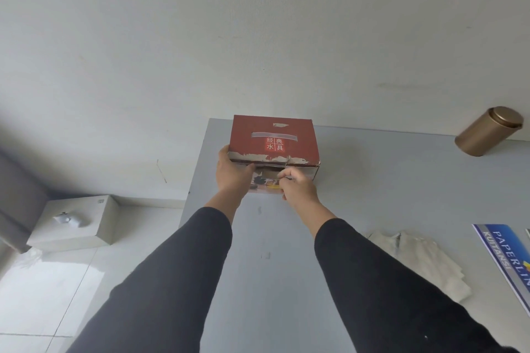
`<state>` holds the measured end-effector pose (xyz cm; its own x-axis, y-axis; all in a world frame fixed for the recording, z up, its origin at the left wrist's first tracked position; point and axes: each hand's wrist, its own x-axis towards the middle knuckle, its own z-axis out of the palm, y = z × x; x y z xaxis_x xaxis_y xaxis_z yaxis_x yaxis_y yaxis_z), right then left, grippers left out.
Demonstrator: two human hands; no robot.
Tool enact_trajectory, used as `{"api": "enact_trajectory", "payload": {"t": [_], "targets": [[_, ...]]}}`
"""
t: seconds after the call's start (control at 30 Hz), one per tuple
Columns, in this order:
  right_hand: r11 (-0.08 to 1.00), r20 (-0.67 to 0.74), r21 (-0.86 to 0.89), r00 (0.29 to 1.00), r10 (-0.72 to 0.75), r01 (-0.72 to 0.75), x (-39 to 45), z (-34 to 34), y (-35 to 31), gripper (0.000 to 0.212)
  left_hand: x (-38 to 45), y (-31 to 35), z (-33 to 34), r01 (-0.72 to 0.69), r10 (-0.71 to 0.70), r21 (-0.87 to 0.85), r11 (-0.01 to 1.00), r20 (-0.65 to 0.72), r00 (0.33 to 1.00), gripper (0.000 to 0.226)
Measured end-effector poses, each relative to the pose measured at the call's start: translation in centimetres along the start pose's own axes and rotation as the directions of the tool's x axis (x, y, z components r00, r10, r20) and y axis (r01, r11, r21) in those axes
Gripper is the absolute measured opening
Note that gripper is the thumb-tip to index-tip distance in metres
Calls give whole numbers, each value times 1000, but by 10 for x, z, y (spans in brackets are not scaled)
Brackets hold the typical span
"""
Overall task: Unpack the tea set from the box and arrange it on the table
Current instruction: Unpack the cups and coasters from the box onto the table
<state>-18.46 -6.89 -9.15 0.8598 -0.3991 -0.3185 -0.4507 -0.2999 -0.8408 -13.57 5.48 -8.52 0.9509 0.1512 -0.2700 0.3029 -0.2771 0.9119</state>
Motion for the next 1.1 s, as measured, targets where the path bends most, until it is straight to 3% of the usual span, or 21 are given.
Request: {"api": "enact_trajectory", "payload": {"t": [0.1, 0.2, 0.3, 0.4, 0.5, 0.67, 0.9, 1.0, 1.1], "targets": [[998, -172, -68, 985, -32, 20, 0, -9, -3, 16, 0, 2, -2, 3, -4, -53, 999, -27, 1000, 61], [997, -394, -72, 919, 5, -36, 5, -22, -8, 17, 4, 14, -6, -31, 20, -127, 991, -85, 996, 50], [998, -458, -50, 889, 15, -42, 18, -31, -17, 19, 7, 36, -11, -108, 80, -261, 959, -116, 990, 44], [994, -435, -110, 898, -69, 23, 35, -40, -28, 26, 16, 57, -10, -109, 78, -359, 927, -98, 992, 55], [971, -329, -191, 922, -204, 147, 55, -49, -42, 37, 36, 74, -5, -149, 130, -328, 933, -80, 988, 56], [943, -156, -272, 958, -242, 194, 100, -55, -60, 48, 72, 76, 7, -198, 205, -129, 972, 44, 978, 57], [956, -82, -235, 977, -197, 174, 148, -46, -64, 55, 109, 65, 22, -185, 168, 195, 963, 103, 980, 47], [943, -112, -271, 967, -229, 192, 152, -41, -60, 55, 114, 57, 25, -184, 161, 266, 946, 106, 981, 46], [779, -158, -545, 874, -460, 311, 146, -35, -49, 48, 113, 56, 26, -212, 186, 294, 932, 113, 976, 58]]}}
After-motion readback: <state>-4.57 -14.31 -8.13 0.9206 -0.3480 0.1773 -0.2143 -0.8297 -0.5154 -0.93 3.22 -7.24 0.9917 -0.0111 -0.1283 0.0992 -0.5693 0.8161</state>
